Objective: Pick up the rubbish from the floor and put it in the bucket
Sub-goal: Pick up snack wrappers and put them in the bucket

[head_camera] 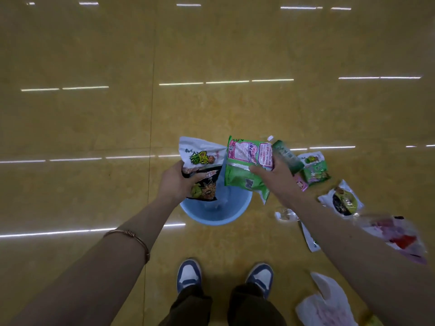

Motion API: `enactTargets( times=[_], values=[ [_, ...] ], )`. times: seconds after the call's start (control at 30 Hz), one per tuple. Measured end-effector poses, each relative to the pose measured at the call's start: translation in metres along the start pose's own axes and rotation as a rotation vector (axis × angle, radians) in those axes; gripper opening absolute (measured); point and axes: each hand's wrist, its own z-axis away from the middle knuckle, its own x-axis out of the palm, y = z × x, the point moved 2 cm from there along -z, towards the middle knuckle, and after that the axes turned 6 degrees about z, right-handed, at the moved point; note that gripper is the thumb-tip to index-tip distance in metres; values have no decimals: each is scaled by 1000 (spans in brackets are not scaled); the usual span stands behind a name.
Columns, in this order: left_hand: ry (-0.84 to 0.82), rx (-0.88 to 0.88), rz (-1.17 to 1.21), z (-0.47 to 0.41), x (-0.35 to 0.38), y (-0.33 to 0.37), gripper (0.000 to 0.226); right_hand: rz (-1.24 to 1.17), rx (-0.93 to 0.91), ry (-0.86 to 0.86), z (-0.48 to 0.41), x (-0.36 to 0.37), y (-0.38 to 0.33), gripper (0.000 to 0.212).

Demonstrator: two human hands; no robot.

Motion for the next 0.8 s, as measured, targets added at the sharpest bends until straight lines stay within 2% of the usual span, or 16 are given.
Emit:
enactTargets(
  times=[0.13, 0.2, 0.27, 0.53, 0.67, 0.8],
  values=[
    [-12, 13, -179, -18, 31, -36, 41, 138, 27, -22, -21, 29, 35, 29],
    [-79, 43, -390, -23, 47, -50, 40, 206, 52, -14, -29, 41, 53, 38],
    [-128, 43, -475, -28, 62, -63, 36, 222, 77, -1, -36, 53, 67, 41],
    [-178, 27, -397, -51, 77, -87, 36, 265, 102, 14, -57, 65, 88, 42],
    [-191, -9, -370, -58, 72, -89, 62, 248, 111, -26, -62, 69, 86, 45],
    [-169, 4, -396, -60, 68, -85, 62, 220, 115, -59, -65, 78, 80, 45]
  ],
)
